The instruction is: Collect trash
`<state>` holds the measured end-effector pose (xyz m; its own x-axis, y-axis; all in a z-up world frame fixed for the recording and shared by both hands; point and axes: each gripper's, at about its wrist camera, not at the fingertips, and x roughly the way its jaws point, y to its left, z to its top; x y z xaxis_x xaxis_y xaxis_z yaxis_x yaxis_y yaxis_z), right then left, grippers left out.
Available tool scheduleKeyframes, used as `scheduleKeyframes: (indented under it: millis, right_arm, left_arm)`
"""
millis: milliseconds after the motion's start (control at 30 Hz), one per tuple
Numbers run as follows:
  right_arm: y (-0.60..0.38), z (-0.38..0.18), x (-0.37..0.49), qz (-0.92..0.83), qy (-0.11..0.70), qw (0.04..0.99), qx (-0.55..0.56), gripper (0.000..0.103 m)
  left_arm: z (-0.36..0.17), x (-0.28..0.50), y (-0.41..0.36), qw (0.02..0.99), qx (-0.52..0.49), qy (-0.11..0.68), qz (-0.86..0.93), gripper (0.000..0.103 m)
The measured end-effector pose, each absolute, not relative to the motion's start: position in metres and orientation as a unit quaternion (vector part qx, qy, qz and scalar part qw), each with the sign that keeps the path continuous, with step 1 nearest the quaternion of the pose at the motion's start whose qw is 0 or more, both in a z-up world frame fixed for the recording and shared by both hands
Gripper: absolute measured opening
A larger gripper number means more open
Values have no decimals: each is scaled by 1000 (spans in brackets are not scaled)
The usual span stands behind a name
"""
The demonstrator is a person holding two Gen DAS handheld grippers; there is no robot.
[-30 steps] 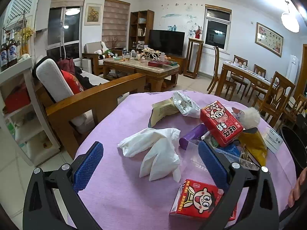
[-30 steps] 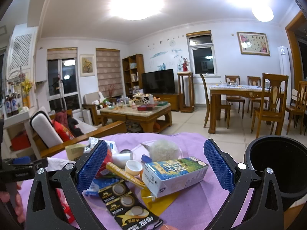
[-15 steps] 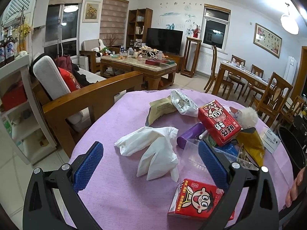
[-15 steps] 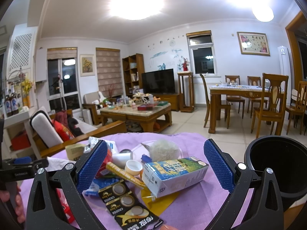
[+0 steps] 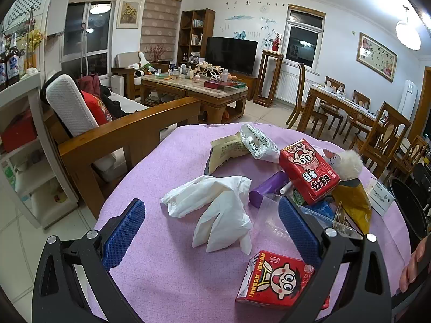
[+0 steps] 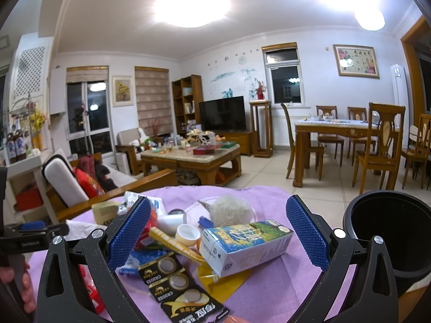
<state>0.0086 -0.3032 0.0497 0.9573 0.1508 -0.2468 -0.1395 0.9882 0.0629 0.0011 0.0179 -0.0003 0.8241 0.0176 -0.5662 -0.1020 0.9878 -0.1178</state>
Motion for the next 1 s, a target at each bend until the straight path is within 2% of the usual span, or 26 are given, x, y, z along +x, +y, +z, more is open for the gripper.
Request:
scheduleKeyframes:
  millis: [300,433,700,733,833,900,967,1000]
  right_arm:
    - [-304,50,9,74,127,989,23,99]
    - [-309,52,17,91,146,984,35,99]
    - [-267,62,6,281,212,934,-67,97]
    - [-258,63,5,298,217,926,-78,96]
    - [-230,65,-1,335,229,906,-121,81]
    - [-214,63,0,350,240,895,-140,62]
    - [-206,62,5,364,252,884,-149,58]
    - [-200,61,8,375,260,877,-150,53]
  left_arm:
    - [-1,2,16,952,-76,295,28,98]
    - [-6,4,38,943,-144,300,-21,98]
    - [-20,37,48,888,-219,376,-145,98]
    - [-21,43,45,884,-227,379,-152,98]
    - [-25,57,45,878,-235,390,-145,98]
    - [-31,67,46,867,-254,402,-149,97]
    - [-35,71,47,860,-264,408,-153,97]
    - [-36,71,48,858,-266,411,-154,96]
